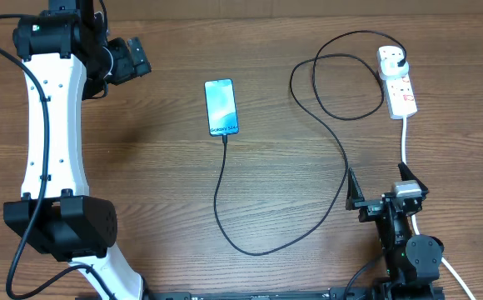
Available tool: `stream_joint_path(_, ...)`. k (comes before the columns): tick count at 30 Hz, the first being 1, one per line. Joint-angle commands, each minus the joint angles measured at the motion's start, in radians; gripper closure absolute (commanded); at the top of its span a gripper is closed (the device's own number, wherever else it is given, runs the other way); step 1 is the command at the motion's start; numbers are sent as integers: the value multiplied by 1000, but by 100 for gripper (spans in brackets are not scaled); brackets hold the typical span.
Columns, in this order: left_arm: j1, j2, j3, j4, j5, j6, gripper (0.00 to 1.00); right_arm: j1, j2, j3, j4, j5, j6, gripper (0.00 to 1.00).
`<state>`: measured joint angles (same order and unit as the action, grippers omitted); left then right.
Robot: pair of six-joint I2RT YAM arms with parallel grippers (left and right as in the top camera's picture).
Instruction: Plug charger to phone and switch on socket
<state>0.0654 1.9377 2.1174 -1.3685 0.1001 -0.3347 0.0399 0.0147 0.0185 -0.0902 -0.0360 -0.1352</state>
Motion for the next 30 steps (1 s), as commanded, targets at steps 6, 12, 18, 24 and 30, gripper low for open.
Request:
stream_joint_path(6, -7, 13, -1, 0, -3, -5, 0, 4, -12, -10, 6, 9, -23, 0)
stream_joint_path(12, -7, 13, -1, 0, -3, -5, 0, 4, -12, -10, 6, 9, -23, 0)
stream_joint_path(18, -7, 13, -1, 0, -3, -5, 0, 4, -12, -10, 6, 9, -23, 0)
stream_joint_path(24, -6, 13, -1, 0, -3, -5, 0, 4, -12, -10, 6, 9, -23, 0)
stream_joint_path(30, -12, 11, -1, -60, -202, 100, 0, 4, -12, -10, 6, 9, -23, 0)
